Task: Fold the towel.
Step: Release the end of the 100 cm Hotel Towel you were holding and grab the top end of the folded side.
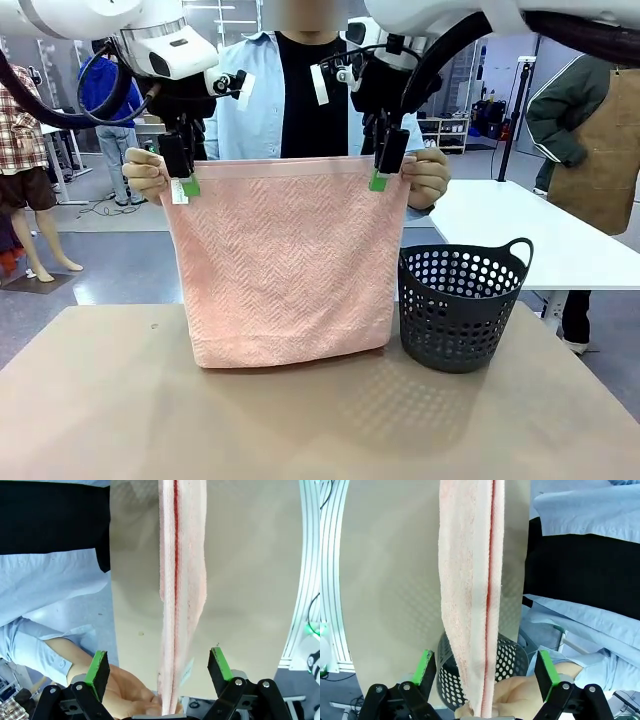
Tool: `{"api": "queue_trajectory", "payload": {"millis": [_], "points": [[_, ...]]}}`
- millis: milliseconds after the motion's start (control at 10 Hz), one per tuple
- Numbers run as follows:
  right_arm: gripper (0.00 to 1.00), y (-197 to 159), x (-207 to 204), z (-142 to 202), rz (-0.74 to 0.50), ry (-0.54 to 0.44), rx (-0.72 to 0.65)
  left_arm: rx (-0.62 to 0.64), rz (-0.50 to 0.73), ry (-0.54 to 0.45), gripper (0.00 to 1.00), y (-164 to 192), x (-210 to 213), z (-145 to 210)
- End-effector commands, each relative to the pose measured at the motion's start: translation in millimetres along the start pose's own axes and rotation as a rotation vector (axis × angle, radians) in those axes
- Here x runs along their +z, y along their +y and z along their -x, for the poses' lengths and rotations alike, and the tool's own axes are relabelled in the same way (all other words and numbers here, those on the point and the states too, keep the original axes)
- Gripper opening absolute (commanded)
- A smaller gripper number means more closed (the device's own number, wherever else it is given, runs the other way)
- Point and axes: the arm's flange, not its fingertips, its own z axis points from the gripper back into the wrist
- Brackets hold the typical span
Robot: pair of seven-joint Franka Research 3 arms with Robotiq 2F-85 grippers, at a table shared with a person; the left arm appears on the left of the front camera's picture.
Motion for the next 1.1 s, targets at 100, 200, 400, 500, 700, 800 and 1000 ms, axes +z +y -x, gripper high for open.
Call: {"api": "queue_trajectory", "payload": {"millis": [100,200,400,500,700,800,1000], "points": [[1.0,-14,-13,0,-0.028,0.01,-0.023,-0.004,0.038,-0.018,1.0,2,-11,-4],[1.0,-15,-18,1,-0.048,0.011,-0.027,0.004,0.053,-0.017,1.0,2,-15,-5],[0.43,-16,-24,2,-0.061,0.019,-0.038,0.001,0.046,-0.017,0.43,1,-20,-5],[0.4,-16,-25,2,-0.063,0.019,-0.035,0.0,0.059,-0.023,0.09,1,-22,-6],[0.0,-17,-26,1,-0.064,0.019,-0.037,-0.005,0.08,-0.029,0.0,-1,-26,-8],[0.0,-18,-27,1,-0.068,0.013,-0.051,-0.004,0.084,-0.024,0.0,-1,-26,-8],[0.04,-18,-28,1,-0.074,0.011,-0.053,0.0,0.086,-0.028,0.0,-2,-25,-7]]}}
